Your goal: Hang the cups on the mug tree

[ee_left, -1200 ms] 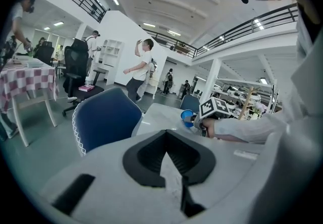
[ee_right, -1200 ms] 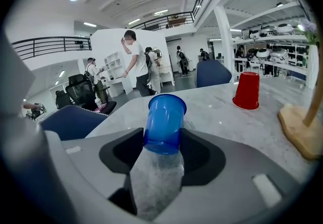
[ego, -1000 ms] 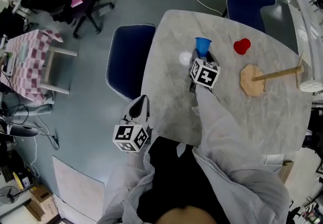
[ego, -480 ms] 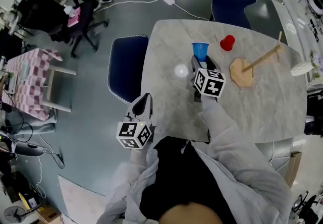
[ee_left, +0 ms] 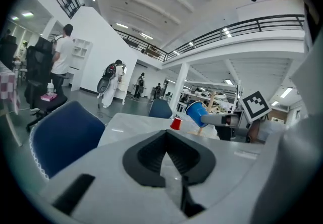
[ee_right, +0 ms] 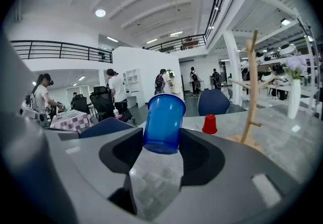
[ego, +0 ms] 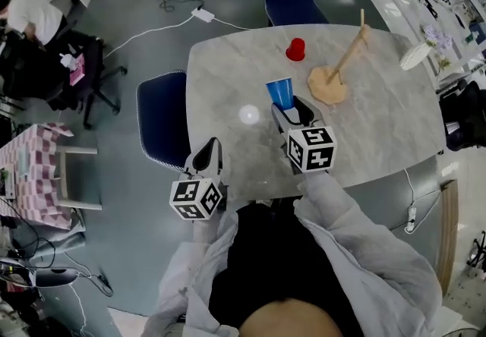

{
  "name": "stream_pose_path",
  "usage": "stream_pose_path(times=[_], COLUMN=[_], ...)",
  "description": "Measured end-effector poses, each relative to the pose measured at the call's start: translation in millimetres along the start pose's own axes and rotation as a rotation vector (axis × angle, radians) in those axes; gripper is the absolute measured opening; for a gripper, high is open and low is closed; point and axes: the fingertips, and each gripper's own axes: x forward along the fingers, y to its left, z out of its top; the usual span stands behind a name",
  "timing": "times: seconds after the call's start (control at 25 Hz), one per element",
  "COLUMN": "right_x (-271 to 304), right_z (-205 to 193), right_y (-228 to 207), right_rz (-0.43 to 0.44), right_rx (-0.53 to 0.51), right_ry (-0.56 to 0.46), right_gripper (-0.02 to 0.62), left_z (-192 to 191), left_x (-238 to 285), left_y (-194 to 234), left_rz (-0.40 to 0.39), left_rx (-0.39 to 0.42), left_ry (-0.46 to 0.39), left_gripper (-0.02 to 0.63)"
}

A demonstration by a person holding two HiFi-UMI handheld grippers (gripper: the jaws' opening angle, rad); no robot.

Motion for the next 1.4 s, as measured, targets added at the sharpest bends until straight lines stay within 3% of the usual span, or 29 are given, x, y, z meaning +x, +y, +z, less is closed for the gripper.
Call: stream_pose_path(times=[0.28,0.48,0.72,0.92,1.2,1.4], right_x=[-68.4,-110.7,-152.9,-165.1,-153.0,-131.1], right_z=[-11.5,-13.7,0.1,24.3,52.7,66.1], right_y=[-46.0,-94.4,-156.0,-204.3,-261.9,-287.4], right_rz=[-0.105,-0.206,-0.319,-0.383,-0.352,-0.206], right_rx=[-0.06,-0.211,-0.31,-0.488,-0.804,-1.012], right_ry=[0.004,0.062,0.115,0.184,0.311,0.422], right_gripper=[0.235,0.235,0.236,0.236,0.238,0.239], left_z=[-9.9,-14.6,-20.7,-19.2,-19.1,-17.6], left_x=[23.2,39.1,50.4,62.4,79.7,96.3], left_y=[-27.7,-48.7,-74.9,-92.0,-109.3,-113.1], left_rz=[-0.106,-0.17,-0.234,-0.261,-0.254,-0.215], left_rx=[0.033,0.063,0.063,0.08,0.082,0.063], left_ry=[0.04,0.067,0.089,0.101,0.101,0.105], left_gripper=[0.003,0.003,0.003,0.003,0.003,0.003])
